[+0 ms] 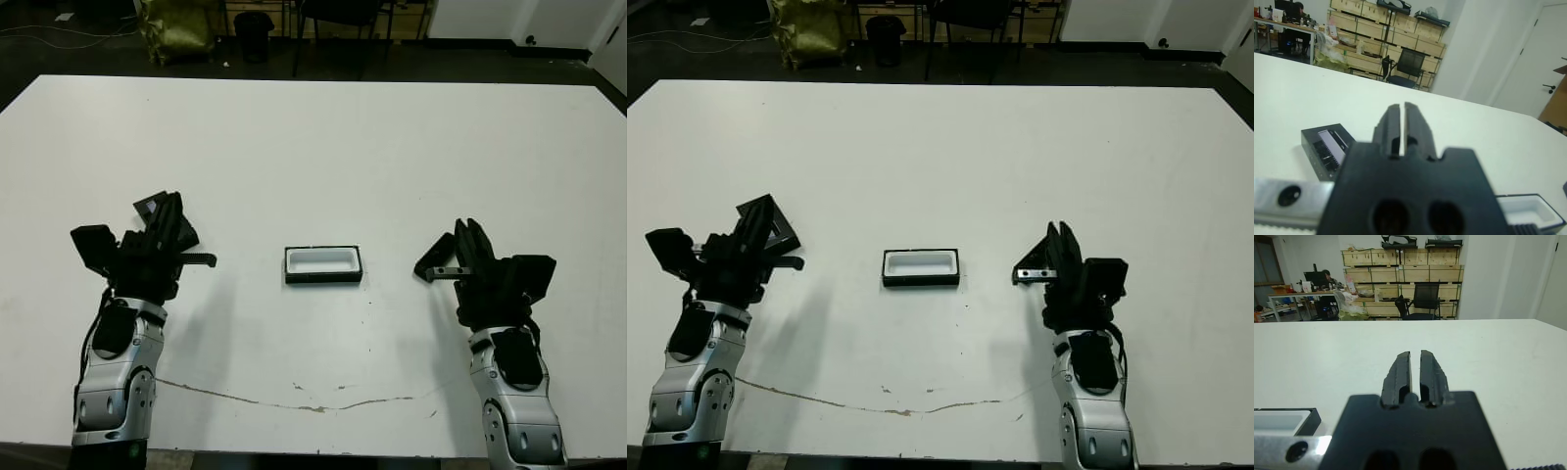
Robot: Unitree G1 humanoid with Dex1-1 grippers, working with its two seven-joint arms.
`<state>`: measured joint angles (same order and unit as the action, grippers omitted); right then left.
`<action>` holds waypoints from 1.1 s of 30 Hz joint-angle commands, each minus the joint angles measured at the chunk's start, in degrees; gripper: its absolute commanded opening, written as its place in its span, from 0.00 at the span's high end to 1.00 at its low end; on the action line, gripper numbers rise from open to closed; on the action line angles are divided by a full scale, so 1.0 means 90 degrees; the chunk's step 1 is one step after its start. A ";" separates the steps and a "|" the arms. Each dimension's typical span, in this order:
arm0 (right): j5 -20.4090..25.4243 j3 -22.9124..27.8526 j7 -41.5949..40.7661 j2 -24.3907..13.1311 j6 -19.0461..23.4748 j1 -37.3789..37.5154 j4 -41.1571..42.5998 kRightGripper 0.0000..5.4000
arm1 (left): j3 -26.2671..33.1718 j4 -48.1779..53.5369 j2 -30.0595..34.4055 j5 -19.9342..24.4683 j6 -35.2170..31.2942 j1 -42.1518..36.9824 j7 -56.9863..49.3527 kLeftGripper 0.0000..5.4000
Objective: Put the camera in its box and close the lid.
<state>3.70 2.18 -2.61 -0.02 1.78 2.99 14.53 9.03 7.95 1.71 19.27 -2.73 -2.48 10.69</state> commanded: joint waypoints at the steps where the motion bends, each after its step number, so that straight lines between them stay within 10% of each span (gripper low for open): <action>1: 0.0017 0.0012 0.0006 -0.0047 0.0147 0.0116 0.0007 1.00 | -0.0035 -0.0079 -0.0025 -0.0056 0.0025 0.0094 -0.0039 1.00; 33: -0.0531 -0.0295 0.0135 -0.0123 0.0527 -0.0027 0.0553 1.00 | -0.0237 0.0008 -0.0055 -0.0125 -0.0012 0.0260 -0.0183 1.00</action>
<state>-0.77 -0.79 -1.53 -0.12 5.26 2.99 19.57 7.03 8.09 1.24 18.74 -1.87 -1.30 9.56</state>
